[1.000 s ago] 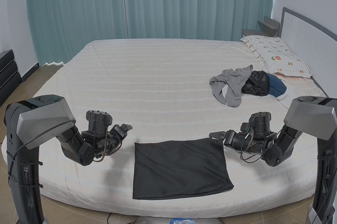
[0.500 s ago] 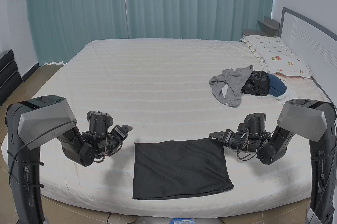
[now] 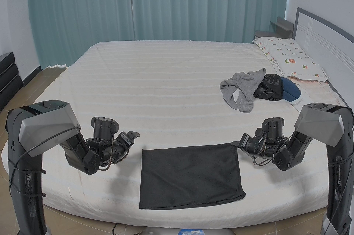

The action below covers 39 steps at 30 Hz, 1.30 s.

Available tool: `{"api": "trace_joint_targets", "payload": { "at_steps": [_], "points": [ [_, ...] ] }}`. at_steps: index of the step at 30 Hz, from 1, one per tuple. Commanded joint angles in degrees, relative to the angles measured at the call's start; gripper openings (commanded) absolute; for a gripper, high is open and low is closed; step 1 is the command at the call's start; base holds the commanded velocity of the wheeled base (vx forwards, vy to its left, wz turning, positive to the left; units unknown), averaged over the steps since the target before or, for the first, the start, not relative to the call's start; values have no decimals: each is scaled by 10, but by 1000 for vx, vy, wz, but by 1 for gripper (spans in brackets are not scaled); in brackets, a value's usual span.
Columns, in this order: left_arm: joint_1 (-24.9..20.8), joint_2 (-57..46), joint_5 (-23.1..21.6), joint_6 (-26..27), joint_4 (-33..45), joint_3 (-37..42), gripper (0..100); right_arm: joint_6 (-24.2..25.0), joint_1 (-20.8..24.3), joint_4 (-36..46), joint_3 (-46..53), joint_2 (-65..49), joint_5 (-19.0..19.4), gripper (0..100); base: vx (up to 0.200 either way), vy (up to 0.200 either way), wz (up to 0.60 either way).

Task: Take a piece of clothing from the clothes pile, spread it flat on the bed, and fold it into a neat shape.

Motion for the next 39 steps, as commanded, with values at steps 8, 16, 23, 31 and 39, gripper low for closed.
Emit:
{"api": "trace_joint_targets", "payload": {
  "at_steps": [8,16,23,31,39],
  "points": [
    [0,1,0,0,0,0,100,-1,-6,3,-5,11,0,0,0,0,0],
    [0,1,0,0,0,0,100,-1,-7,6,-4,13,0,100,0,0,0],
    [-4,-2,-2,3,-1,8,100,29,-6,4,7,4,2,100,0,0,0],
    [-5,-5,-3,2,-1,11,100,65,-8,-1,10,-2,0,100,-50,0,0],
    [-16,-6,-3,5,-1,24,100,88,-13,-2,14,-9,0,100,-125,0,0]
  ]
}}
